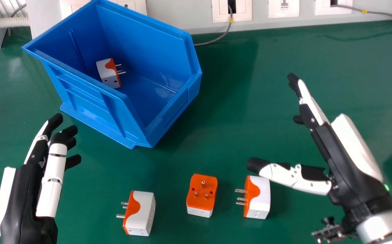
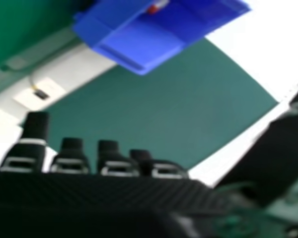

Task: Pick all objects and put in blue box

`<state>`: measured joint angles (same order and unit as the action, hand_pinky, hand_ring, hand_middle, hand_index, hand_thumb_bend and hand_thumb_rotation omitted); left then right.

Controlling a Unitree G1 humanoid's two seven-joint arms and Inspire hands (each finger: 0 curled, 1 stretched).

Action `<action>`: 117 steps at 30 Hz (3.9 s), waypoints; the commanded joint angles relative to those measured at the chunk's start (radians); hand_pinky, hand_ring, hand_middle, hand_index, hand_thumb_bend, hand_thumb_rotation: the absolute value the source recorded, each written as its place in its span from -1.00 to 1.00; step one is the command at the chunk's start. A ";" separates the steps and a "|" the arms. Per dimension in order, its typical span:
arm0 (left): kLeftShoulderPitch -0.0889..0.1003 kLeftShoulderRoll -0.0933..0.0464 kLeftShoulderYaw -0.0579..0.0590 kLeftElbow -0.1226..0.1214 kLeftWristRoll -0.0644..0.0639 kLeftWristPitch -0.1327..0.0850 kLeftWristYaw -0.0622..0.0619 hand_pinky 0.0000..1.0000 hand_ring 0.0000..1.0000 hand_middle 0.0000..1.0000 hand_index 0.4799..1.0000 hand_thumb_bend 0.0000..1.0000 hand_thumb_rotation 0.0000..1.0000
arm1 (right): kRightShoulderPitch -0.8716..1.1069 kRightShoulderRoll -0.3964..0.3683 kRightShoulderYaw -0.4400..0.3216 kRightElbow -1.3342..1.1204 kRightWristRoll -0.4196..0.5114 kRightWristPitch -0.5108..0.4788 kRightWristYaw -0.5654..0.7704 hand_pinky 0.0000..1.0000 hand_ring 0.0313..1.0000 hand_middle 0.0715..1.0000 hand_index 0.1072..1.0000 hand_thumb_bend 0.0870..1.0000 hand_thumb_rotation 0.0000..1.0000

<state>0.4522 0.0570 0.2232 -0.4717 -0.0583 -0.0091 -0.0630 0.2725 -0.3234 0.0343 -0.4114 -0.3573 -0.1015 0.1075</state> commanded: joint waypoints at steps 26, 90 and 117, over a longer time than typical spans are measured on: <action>0.013 0.013 0.007 -0.069 0.006 0.029 0.008 0.56 0.72 0.72 0.65 -0.37 0.81 | 0.005 -0.102 0.026 -0.009 0.049 0.118 0.223 0.63 0.86 0.86 0.77 0.73 -0.25; -0.067 0.024 0.019 -0.037 -0.008 0.075 0.016 0.54 0.70 0.70 0.64 -0.39 0.81 | -0.229 -0.107 0.239 0.378 -0.449 0.105 -0.039 0.50 0.63 0.61 0.48 0.41 -0.56; -0.076 0.018 0.006 -0.043 0.004 0.075 0.022 0.55 0.71 0.70 0.61 -0.39 0.80 | -0.292 -0.081 0.312 0.485 -0.483 0.146 -0.097 0.35 0.52 0.51 0.36 0.29 -0.65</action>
<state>0.3819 0.0685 0.2308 -0.4935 -0.0587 0.0780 -0.0437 -0.0214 -0.4073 0.3326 0.0613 -0.8373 0.0427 0.0122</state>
